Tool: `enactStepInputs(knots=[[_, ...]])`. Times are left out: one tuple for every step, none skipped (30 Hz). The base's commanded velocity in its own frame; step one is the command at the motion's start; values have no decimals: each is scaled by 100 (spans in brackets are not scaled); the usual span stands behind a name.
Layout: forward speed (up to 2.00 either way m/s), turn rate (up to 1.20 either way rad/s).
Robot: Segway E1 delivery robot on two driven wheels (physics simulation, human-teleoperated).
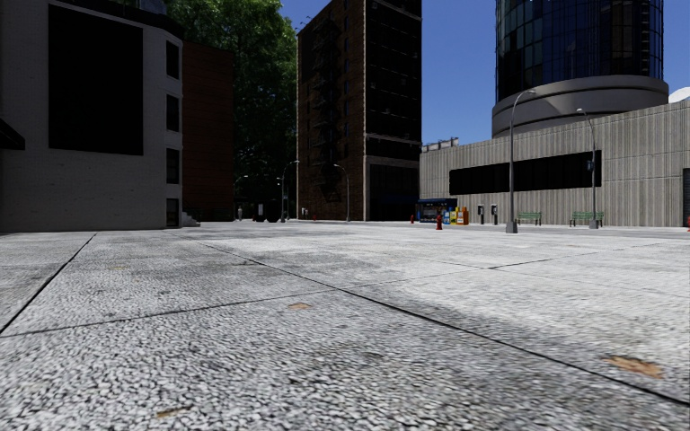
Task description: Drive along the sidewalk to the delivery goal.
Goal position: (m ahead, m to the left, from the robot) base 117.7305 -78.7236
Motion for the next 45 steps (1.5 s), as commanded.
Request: enactStepInputs(knots=[[0,0],[0,0],[0,0],[0,0],[0,0],[0,0],[0,0],[0,0],[0,0],[0,0],[0,0],[0,0],[0,0],[0,0],[0,0],[0,0],[0,0],[0,0],[0,0],[0,0],[0,0],[0,0],[0,0],[0,0],[0,0],[0,0],[0,0],[0,0],[0,0],[0,0],[200,0],[200,0],[200,0],[200,0],[200,0],[200,0],[200,0],[200,0],[200,0],[200,0],[200,0],[200,0],[200,0],[200,0],[200,0]])
